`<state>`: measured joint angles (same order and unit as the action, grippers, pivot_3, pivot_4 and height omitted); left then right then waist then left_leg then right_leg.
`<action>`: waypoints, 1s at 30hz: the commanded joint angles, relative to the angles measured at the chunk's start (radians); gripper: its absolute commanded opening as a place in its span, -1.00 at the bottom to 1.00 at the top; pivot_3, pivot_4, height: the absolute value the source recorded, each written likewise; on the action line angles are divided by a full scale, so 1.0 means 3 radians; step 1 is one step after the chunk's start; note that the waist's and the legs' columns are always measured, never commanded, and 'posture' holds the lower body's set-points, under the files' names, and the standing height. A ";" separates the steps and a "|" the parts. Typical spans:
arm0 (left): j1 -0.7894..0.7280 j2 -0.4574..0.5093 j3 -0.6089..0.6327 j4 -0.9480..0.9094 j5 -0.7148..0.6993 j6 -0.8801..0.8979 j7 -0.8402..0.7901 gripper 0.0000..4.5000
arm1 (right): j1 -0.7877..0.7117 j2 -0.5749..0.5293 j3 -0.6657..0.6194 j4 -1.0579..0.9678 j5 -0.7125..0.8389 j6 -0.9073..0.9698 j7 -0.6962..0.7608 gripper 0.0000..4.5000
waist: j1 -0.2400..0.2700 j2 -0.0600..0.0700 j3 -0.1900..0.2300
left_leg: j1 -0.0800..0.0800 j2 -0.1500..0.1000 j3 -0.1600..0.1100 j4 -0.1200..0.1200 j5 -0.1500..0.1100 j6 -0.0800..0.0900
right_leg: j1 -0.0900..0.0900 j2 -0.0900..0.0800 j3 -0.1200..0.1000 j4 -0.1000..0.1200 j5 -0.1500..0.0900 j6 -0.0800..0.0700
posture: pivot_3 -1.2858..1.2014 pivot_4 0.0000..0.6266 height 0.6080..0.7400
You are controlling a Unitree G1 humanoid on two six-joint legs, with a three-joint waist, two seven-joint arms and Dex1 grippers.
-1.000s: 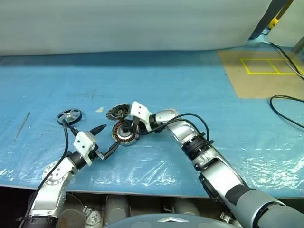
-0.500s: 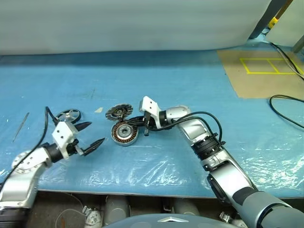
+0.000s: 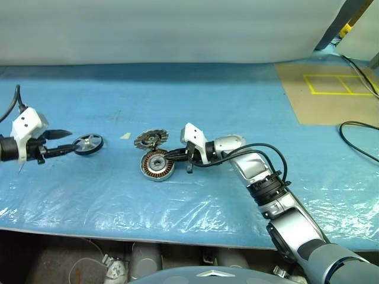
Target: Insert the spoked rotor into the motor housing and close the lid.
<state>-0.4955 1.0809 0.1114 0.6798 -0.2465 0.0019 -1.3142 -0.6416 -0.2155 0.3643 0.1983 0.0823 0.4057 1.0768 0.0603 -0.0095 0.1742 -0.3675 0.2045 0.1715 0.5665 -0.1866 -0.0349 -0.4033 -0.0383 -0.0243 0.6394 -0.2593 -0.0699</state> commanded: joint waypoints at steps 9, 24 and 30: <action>-0.1362 -0.0267 -0.0619 0.1632 0.1043 -0.0854 0.0165 0.29 | 0.0360 -0.0202 -0.0142 -0.0815 0.0232 0.0448 -0.0257 -1.00 | 0.0051 -0.0006 0.0000 | -0.0002 -0.0002 -0.0004 -0.0004 -0.0001 -0.0003 | 0.0000 -0.0002 -0.0002 -0.0001 0.0002 0.0004 | 0.03 -0.52 1.00; -0.1435 -0.0505 -0.0722 0.1945 0.1402 -0.0847 0.0414 0.29 | 0.0605 -0.0370 -0.0192 -0.1192 0.0393 0.0765 -0.0545 -1.00 | 0.0061 -0.0008 0.0001 | -0.0002 -0.0004 -0.0009 -0.0003 -0.0001 -0.0005 | 0.0002 -0.0004 -0.0004 0.0000 0.0003 0.0005 | 0.03 -0.52 1.00; -0.1442 -0.0540 -0.0664 0.1924 0.1348 -0.0868 0.0351 0.29 | 0.0567 -0.0390 -0.0184 -0.1133 0.0393 0.0740 -0.0580 -1.00 | 0.0080 -0.0008 0.0001 | 0.0001 -0.0005 -0.0009 -0.0002 -0.0001 -0.0005 | 0.0004 -0.0006 -0.0004 0.0002 0.0003 0.0005 | 0.03 -0.52 1.00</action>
<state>-0.9263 0.9100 -0.1042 1.2606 0.1665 -0.2549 -1.2005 -0.4569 -0.3292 0.3234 -0.1162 0.1805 0.6371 0.9073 0.0843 -0.0119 0.1746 -0.3671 0.2030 0.1689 0.5660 -0.1868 -0.0363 -0.4019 -0.0401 -0.0254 0.6399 -0.2584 -0.0684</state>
